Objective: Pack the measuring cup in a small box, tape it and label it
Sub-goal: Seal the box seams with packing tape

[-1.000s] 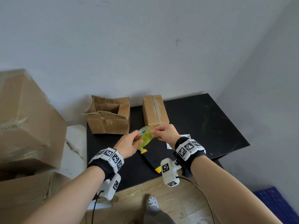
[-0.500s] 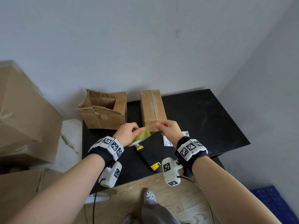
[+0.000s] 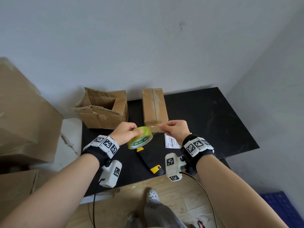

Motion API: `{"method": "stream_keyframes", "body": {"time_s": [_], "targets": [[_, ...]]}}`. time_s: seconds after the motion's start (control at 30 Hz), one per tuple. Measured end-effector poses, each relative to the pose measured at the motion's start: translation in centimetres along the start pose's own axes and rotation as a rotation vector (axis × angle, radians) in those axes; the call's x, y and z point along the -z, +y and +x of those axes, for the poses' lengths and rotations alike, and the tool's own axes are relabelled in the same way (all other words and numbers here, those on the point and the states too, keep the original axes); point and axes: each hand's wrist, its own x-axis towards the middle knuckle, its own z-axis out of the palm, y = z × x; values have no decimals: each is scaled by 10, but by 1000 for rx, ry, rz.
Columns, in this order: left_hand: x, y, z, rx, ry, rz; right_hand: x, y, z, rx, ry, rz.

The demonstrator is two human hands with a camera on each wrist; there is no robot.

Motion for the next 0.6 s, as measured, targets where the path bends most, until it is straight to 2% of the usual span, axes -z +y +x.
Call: {"method": "stream_keyframes", "body": {"time_s": [0.1,0.27,0.47,0.6], "targets": [[-5,-7,3,62,131,194,15,-5,7,14,17,2],[-10,-2,14,37,244,128,26,0,19,-20,120,70],[-7,2,34,53,347,268,20,8,32,-91,173,80],[-5,13,44,114,323,392,27,6,42,-100,197,55]]}}
